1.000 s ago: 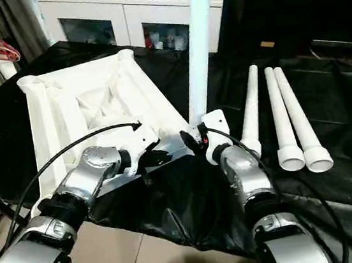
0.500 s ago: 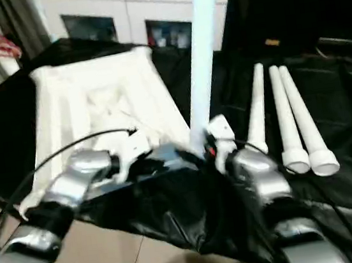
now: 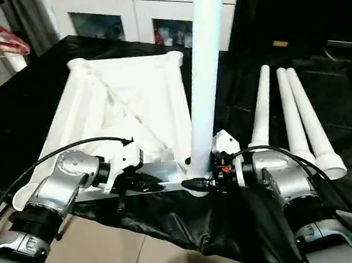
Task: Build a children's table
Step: Rotate leg to tighten
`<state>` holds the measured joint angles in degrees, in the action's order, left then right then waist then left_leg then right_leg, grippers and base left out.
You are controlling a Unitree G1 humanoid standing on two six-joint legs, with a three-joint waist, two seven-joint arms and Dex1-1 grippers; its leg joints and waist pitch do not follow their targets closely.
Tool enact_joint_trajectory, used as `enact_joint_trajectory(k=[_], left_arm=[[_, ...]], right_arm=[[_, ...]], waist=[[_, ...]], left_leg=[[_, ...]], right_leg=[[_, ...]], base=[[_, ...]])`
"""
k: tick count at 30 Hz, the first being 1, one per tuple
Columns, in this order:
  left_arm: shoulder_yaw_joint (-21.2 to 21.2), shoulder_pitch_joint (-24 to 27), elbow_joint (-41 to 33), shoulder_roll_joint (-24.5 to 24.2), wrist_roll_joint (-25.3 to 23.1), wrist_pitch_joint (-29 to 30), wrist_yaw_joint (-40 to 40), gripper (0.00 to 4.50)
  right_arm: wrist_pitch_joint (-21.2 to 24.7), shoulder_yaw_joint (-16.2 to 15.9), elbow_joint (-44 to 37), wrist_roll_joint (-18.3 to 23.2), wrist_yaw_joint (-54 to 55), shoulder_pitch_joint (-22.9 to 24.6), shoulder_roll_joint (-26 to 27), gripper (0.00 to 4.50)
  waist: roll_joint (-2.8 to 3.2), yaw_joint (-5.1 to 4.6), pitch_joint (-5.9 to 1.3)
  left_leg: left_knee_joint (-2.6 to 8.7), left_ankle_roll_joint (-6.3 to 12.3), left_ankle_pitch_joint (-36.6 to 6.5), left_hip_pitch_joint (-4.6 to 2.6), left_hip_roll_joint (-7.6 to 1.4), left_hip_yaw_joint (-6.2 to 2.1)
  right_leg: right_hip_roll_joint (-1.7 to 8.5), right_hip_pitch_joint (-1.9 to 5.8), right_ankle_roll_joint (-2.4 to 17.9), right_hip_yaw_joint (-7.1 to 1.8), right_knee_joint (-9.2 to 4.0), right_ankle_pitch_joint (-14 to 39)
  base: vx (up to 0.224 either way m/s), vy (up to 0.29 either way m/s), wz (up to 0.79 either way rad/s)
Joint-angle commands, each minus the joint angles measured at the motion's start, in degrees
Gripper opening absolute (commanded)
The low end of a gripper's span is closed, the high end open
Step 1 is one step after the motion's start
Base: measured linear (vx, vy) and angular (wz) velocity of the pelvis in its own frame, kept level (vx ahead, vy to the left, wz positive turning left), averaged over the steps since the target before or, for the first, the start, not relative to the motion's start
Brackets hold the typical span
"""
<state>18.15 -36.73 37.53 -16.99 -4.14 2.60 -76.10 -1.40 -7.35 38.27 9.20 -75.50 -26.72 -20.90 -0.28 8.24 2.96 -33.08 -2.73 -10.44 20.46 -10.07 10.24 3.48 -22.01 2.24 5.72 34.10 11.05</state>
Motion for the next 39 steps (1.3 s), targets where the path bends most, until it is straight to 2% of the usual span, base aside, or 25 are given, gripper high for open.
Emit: enact_joint_trajectory(k=[1, 5, 6, 8, 9, 10, 11, 12, 14, 18, 19, 20, 21, 23, 26, 28, 29, 32, 35, 39], left_arm=[[0.28, -1.64, -1.4, 1.82, 1.67, -0.58, 1.19, 0.0], [-1.03, -1.7, -1.03, 3.3, 1.65, -0.06, 4.88, 0.0], [-1.55, -1.72, -0.67, 4.27, 1.39, -0.04, 7.18, 0.0], [-1.93, -2.09, 0.08, 5.72, 0.11, 0.31, 11.77, 0.0], [-2.02, -2.21, 0.31, 6.12, -0.25, 0.44, 13.03, 0.0], [-2.39, -2.46, 0.56, 7.16, -0.47, 1.09, 15.31, 0.0], [-2.39, -2.46, 0.56, 7.16, -0.47, 1.09, 15.31, 0.0], [-3.07, -2.99, 1.04, 9.23, -0.83, 1.99, 19.69, 0.0], [-2.98, -3.47, 1.6, 11.23, -1.8, 2.48, 23.9, 0.0], [-2.75, -3.35, 1.64, 13.96, -1.93, 1.93, 26.93, 0.0], [-2.95, -3.17, 1.43, 14.58, -1.54, 1.62, 26.97, 0.0], [-3.13, -3.09, 1.31, 14.83, -1.27, 1.57, 26.87, 0.0], [-3.01, -3.0, 1.16, 14.83, -1.39, 1.55, 26.97, 0.0], [-2.43, -2.43, 0.69, 13.75, -1.58, 1.31, 25.33, 0.0], [-1.93, -1.79, 0.27, 12.14, -1.35, 0.74, 22.41, 0.0], [-1.7, -1.64, 0.23, 11.12, -1.19, 0.41, 20.97, 0.0], [-1.46, -1.47, 0.06, 10.19, -0.83, 0.28, 19.3, 0.0], [-1.08, -1.12, -0.3, 8.11, -0.19, 0.01, 15.17, 0.0], [-1.49, -0.89, -1.08, 7.25, 1.04, 0.57, 12.11, 0.0], [-1.26, -1.25, -1.63, 5.26, 1.84, 0.56, 7.14, 0.0]], right_arm=[[0.54, -3.72, -0.84, -1.15, -0.74, 1.74, 1.63, 2.85], [-1.17, -1.72, 2.0, -1.97, 6.4, 1.46, 4.0, 2.8], [-0.75, -0.38, 3.99, -2.55, 11.69, 0.86, 5.46, 2.79], [-1.01, 0.99, 6.2, -3.53, 18.63, 0.24, 7.38, 2.78], [-1.13, 1.32, 6.66, -3.76, 20.33, 0.13, 7.88, 2.78], [-1.05, 2.07, 7.77, -4.16, 24.61, -0.23, 9.04, 2.78], [-1.05, 2.07, 7.77, -4.16, 24.61, -0.23, 9.04, 2.78], [-0.66, 3.56, 9.79, -4.49, 32.16, -0.92, 11.3, 2.77], [0.22, 4.43, 11.37, -4.79, 38.74, -1.67, 13.62, 2.77], [-0.57, 5.12, 13.36, -5.45, 45.02, -2.88, 16.66, 2.77], [-1.35, 5.36, 13.68, -5.48, 45.59, -3.1, 17.27, 3.12], [-1.9, 5.5, 13.78, -5.55, 46.04, -3.25, 17.55, 3.12], [-2.15, 5.92, 13.97, -5.15, 46.49, -3.5, 17.78, 3.33], [-2.37, 6.58, 13.92, -4.32, 45.58, -4.11, 17.2, 3.52], [-3.88, 5.52, 12.93, -4.85, 42.05, -4.06, 15.27, 3.8], [-4.18, 4.99, 11.98, -4.41, 38.37, -3.82, 14.16, 3.8], [-4.36, 4.52, 10.88, -3.96, 34.89, -3.42, 13.12, 3.8], [-4.18, 3.41, 8.04, -2.52, 26.98, -2.27, 10.62, 3.8], [-4.17, 2.8, 6.78, -1.73, 22.38, -1.68, 8.97, 3.8], [-3.77, 0.79, 4.52, -1.28, 13.02, -0.34, 5.94, 3.8]], waist=[[-0.57, -0.07, -3.53], [-0.48, -0.21, -3.34], [-0.59, -0.3, -3.32], [-0.52, -0.73, -3.22], [-0.5, -1.06, -3.03], [-0.74, -1.41, -3.03], [-0.71, -1.52, -3.02], [-0.66, -1.76, -2.97], [-0.61, -2.04, -2.89], [-0.43, -2.02, -3.02], [-0.43, -2.01, -3.12], [-0.17, -1.95, -3.16], [-0.29, -2.03, -3.19], [-0.11, -2.0, -3.29], [-0.03, -1.84, -3.43], [-0.04, -1.83, -3.5], [0.01, -1.85, -3.49], [-0.11, -1.51, -3.6], [-0.04, -1.43, -3.67], [-0.18, -1.32, -3.56]], left_leg=[[3.45, 5.53, -7.89, -0.28, -4.23, -1.21], [3.59, 4.59, -8.94, -0.4, -4.16, -1.24], [3.66, 4.01, -9.79, -0.46, -4.11, -1.3], [3.86, 3.13, -10.12, -0.44, -4.11, -1.47], [4.05, 2.45, -11.61, -0.63, -4.1, -1.6], [4.14, 1.94, -12.51, -0.83, -4.1, -1.57], [4.09, 1.85, -12.76, -0.9, -3.98, -1.56], [4.06, 1.85, -12.84, -0.87, -3.94, -1.52], [4.13, 1.51, -13.26, -0.94, -3.81, -1.6], [4.11, 1.95, -12.9, -0.78, -3.79, -1.58], [4.09, 2.05, -12.54, -0.71, -3.86, -1.56], [4.11, 2.09, -12.22, -0.68, -3.87, -1.6], [4.09, 2.32, -11.94, -0.6, -3.87, -1.54], [3.99, 2.79, -11.19, -0.55, -3.88, -1.46], [3.82, 3.31, -10.65, -0.63, -3.91, -1.31], [3.77, 3.78, -9.73, -0.39, -3.88, -1.33], [3.71, 4.59, -8.84, -0.17, -3.89, -1.35], [3.56, 5.5, -8.17, -0.09, -3.99, -1.27], [3.44, 6.02, -7.7, -0.07, -4.21, -1.22], [3.33, 6.46, -8.05, 0.04, -4.05, -1.11]], right_leg=[[6.41, 2.76, 11.13, -3.69, -3.9, 11.19], [6.54, 2.54, 10.6, -3.7, -4.31, 13.92], [6.64, 2.6, 10.06, -3.69, -4.51, 16.13], [6.68, 2.58, 9.46, -3.7, -4.75, 18.24], [6.72, 2.44, 9.01, -3.67, -5.11, 20.4], [6.67, 2.33, 8.74, -3.73, -5.27, 21.6], [6.68, 2.29, 8.73, -3.79, -5.29, 21.91], [6.75, 2.28, 8.59, -3.86, -5.38, 22.58], [6.73, 2.22, 7.96, -3.76, -5.69, 24.57], [6.69, 2.21, 7.25, -3.88, -5.73, 23.74], [6.73, 2.18, 7.54, -3.96, -5.54, 22.29], [6.76, 2.25, 7.71, -3.96, -5.48, 21.51], [6.58, 2.31, 8.13, -3.94, -5.28, 19.7], [6.6, 2.42, 9.22, -4.03, -4.95, 16.87], [6.64, 2.49, 10.0, -4.07, -4.74, 14.62], [6.53, 2.71, 10.31, -4.03, -4.46, 12.97], [6.46, 2.82, 10.75, -3.98, -4.23, 10.91], [6.36, 3.04, 11.11, -3.88, -3.96, 9.46], [6.38, 2.94, 12.07, -3.78, -3.68, 7.83], [6.35, 2.97, 12.13, -3.68, -3.84, 8.93]], base=[[0.0, 0.0, 0.0], [0.0, 0.0, 0.0], [0.0, 0.0, 0.0], [0.0, 0.0, 0.0], [0.0, 0.0, 0.0], [0.0, 0.0, 0.0], [0.0, 0.0, 0.0], [0.0, 0.0, 0.0], [0.0, 0.0, 0.0], [0.0, 0.0, 0.0], [0.0, 0.0, 0.0], [0.0, 0.0, 0.0], [0.0, 0.0, 0.0], [0.0, 0.0, 0.0], [0.0, 0.0, 0.0], [0.0, 0.0, 0.0], [0.0, 0.0, 0.0], [0.0, 0.0, 0.0], [0.0, 0.0, 0.0], [0.0, 0.0, 0.0]])
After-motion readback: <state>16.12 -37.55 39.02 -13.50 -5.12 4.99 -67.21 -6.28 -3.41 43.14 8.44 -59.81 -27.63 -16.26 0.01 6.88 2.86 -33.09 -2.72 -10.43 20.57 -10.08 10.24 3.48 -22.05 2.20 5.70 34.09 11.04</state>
